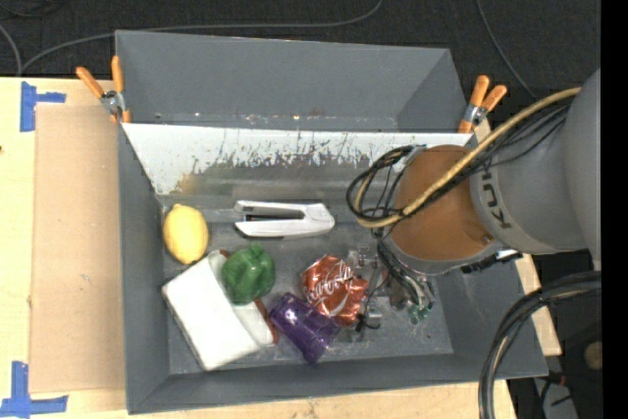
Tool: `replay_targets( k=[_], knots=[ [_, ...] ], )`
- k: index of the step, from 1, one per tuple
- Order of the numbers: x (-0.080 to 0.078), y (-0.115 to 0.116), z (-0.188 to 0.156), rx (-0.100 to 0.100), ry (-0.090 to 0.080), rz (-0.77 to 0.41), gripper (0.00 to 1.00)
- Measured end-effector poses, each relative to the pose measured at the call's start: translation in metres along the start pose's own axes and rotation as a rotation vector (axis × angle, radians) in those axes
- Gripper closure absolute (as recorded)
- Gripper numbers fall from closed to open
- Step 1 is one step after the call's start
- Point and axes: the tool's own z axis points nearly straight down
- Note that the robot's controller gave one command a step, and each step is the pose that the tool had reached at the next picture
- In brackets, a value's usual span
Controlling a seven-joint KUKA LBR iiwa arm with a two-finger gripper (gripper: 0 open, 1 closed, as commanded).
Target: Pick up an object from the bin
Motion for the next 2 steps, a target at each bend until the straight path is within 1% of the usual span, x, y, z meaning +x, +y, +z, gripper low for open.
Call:
replay_targets(
  k=[1, 2],
  knots=[
    [-0.014, 0.02, -0.002, -0.001, -0.003, -0.021, 0.0],
    [-0.014, 0.021, -0.087, 0.001, 0.004, -0.018, 0.0]
  ],
)
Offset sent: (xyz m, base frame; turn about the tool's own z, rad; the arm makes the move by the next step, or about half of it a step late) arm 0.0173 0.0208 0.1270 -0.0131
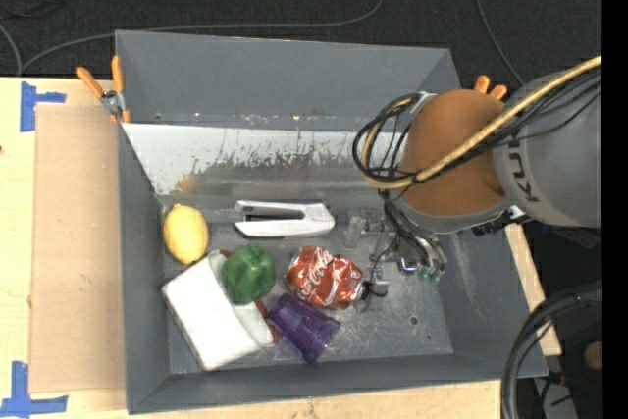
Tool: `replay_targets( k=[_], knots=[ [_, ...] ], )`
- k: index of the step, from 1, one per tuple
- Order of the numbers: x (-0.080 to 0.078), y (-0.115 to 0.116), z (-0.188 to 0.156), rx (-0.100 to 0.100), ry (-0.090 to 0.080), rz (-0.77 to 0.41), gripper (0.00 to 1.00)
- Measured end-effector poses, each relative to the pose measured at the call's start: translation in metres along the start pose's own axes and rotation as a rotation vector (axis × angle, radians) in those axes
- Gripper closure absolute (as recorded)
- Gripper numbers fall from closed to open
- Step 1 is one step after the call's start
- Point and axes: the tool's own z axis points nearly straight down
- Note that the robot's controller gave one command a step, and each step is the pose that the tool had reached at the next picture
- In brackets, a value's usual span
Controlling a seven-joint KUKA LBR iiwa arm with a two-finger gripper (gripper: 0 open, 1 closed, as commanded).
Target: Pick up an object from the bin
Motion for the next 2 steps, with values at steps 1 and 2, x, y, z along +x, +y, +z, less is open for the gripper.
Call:
replay_targets(
  k=[1, 2],
  knots=[
    [0.003, 0.003, 0.081, -0.001, -0.002, -0.011, 0.0],
    [-0.006, 0.048, 0.046, 0.0, -0.029, -0.132, 1.0]
  ],
)
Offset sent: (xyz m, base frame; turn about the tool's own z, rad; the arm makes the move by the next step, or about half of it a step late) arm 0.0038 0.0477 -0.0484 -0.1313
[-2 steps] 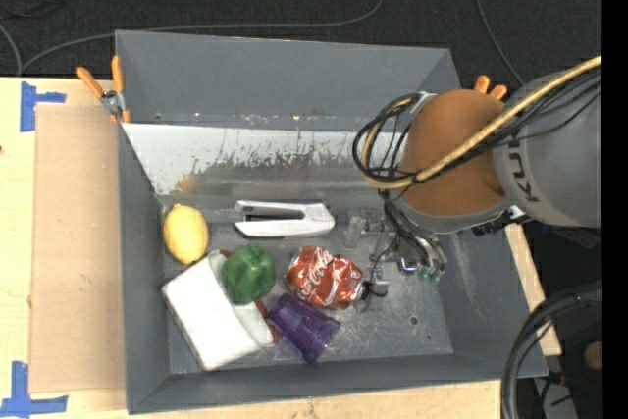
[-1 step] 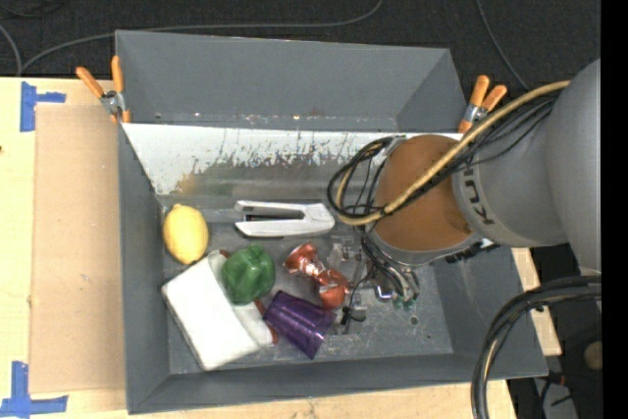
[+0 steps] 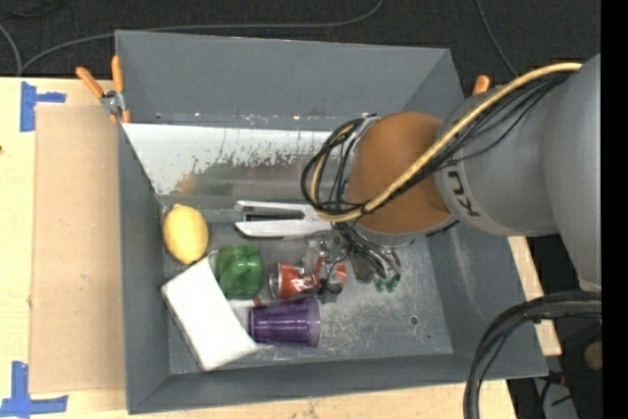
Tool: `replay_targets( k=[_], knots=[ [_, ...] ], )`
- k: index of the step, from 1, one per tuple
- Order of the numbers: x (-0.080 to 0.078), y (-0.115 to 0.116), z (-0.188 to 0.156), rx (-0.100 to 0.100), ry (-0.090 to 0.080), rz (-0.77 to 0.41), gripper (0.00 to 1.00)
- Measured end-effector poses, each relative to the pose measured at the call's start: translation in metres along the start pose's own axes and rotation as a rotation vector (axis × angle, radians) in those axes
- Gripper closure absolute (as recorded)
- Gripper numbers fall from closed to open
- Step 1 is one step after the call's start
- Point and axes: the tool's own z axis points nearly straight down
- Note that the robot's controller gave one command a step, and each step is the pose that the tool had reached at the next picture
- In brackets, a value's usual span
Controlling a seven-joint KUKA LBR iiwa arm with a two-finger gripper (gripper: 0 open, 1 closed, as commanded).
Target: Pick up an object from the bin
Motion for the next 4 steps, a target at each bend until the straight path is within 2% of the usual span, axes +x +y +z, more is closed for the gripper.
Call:
replay_targets(
  k=[1, 2, 3, 4],
  knots=[
    [0.0, 0.0, 0.0, 0.0, 0.0, 0.0, 1.0],
    [-0.01, 0.005, -0.091, 0.0, 0.007, -0.015, 1.0],
    [-0.013, 0.009, -0.086, 0.0, -0.014, -0.017, 1.0],
    [0.065, 0.023, -0.086, 0.0, -0.009, -0.086, 1.0]
  ],
)
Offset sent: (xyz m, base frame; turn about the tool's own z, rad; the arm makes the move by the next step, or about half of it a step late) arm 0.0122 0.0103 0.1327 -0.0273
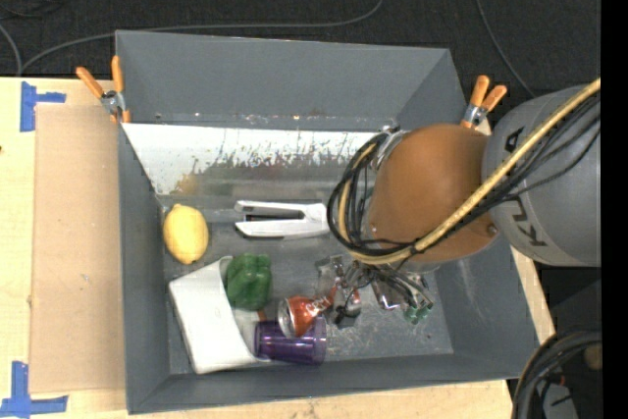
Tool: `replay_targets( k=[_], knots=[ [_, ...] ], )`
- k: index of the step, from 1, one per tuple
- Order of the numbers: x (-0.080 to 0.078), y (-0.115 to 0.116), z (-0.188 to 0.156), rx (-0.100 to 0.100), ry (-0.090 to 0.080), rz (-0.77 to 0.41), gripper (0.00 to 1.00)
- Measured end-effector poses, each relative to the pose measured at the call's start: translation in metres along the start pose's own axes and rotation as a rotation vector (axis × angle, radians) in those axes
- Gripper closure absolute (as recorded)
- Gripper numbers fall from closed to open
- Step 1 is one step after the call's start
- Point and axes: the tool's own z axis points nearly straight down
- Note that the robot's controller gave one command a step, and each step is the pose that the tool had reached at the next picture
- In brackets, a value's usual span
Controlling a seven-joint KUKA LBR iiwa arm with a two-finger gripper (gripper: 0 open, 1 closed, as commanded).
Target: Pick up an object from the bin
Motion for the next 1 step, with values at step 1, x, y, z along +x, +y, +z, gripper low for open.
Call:
replay_targets(
  k=[1],
  knots=[
    [-0.0691, -0.0087, -0.0124, 0.001, -0.003, 0.069, 1.0]
  ],
)
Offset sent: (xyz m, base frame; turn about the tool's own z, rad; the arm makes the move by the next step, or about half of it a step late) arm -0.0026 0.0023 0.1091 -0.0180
